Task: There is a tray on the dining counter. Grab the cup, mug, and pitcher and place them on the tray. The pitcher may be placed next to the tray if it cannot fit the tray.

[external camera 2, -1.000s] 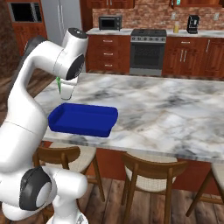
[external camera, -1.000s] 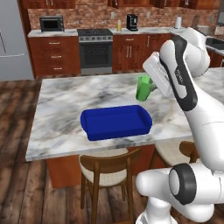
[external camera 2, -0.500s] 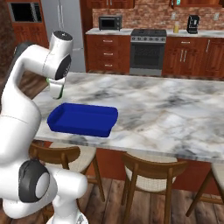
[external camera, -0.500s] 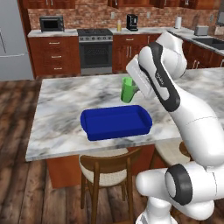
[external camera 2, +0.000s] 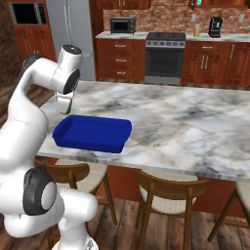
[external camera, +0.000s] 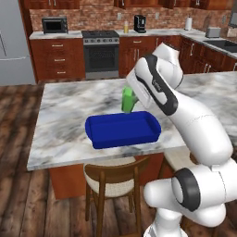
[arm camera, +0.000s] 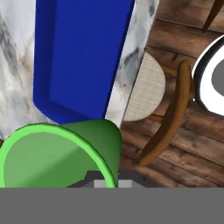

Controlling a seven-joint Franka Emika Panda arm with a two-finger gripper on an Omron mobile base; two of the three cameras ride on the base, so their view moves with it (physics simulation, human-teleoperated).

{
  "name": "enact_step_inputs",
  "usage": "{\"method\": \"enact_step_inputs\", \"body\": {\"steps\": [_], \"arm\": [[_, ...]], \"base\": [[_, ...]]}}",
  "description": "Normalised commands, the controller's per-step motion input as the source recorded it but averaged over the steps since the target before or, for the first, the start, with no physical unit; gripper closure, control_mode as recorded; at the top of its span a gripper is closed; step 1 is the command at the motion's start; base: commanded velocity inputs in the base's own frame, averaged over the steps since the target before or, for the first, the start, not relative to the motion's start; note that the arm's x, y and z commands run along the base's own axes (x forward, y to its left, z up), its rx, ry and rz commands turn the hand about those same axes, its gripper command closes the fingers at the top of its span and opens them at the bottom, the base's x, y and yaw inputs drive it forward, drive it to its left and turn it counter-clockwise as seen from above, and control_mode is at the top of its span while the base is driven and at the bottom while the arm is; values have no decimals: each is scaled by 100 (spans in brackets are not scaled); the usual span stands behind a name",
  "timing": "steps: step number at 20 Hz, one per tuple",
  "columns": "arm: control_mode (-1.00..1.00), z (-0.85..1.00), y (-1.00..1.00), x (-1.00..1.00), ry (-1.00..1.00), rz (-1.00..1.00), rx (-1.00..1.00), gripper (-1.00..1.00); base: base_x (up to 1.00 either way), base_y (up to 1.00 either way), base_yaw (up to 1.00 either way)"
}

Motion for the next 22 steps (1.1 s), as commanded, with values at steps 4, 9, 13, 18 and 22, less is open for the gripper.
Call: {"method": "enact_step_inputs", "body": {"steps": [4,9,13,18,22], "arm": [[-100,-42,0,44,2,0,0,100],[-100,-39,14,29,0,0,0,100],[-100,-42,27,23,3,0,0,100],[-100,-31,21,30,5,0,0,100],[-100,-21,7,35,4,0,0,100]], "base": [[0,0,0],[0,0,0],[0,0,0],[0,0,0],[0,0,0]]}}
